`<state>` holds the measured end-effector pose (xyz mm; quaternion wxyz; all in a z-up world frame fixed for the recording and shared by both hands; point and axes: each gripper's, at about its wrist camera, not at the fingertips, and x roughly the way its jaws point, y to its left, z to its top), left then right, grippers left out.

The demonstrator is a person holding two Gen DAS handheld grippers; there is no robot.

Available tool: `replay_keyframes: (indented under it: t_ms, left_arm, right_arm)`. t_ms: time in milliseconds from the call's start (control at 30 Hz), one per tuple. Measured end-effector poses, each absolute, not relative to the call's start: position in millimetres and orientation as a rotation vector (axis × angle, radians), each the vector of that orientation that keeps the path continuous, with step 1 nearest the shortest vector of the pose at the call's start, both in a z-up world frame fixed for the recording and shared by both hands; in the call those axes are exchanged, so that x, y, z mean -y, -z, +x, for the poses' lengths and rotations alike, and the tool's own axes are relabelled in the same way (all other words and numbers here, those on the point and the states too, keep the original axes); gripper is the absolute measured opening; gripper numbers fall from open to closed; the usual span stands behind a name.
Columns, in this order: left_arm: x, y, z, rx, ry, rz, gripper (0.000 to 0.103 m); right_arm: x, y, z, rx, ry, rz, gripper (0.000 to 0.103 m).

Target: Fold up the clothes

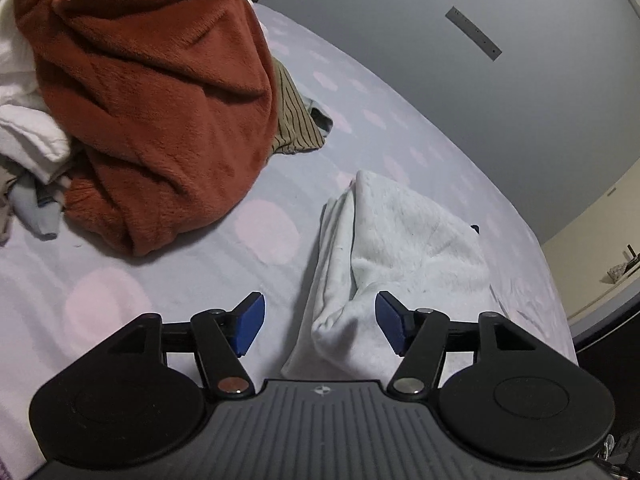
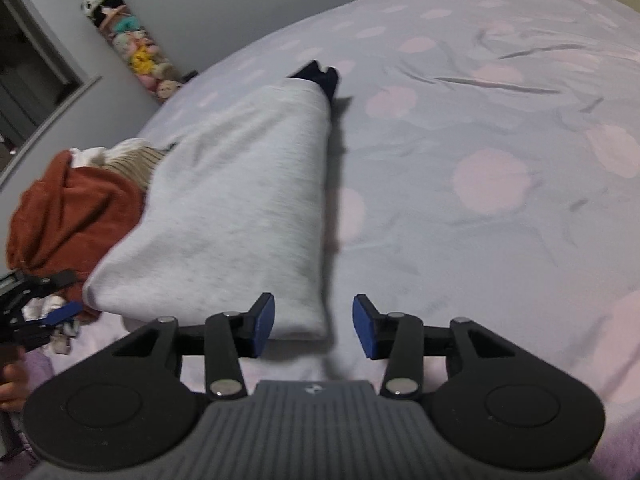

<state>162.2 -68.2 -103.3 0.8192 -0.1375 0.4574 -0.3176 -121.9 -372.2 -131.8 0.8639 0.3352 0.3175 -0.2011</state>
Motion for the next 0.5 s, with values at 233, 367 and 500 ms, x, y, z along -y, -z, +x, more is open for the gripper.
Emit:
replay_keyframes:
  t_ms: [233,367,500]
  left_arm:
    - [89.0,132.7,164.9,-1.051,0.661,-0.284,0.060]
    - [87.8,158.1,166.5,-1.121,0.650,-0.323,0.065]
    - [85.1,168.7,166.6,-1.124,0.660,-0.343,0.067]
  right_arm:
    - [380.1,134.1,-101.0,-0.683,0.383,0.750,0.062]
    - [385.5,141.6,-85.7,-0.709,0.381,0.778,0.063]
    - [387.7,149.9,-75.1,-0.735,0.374,0.804,0.064]
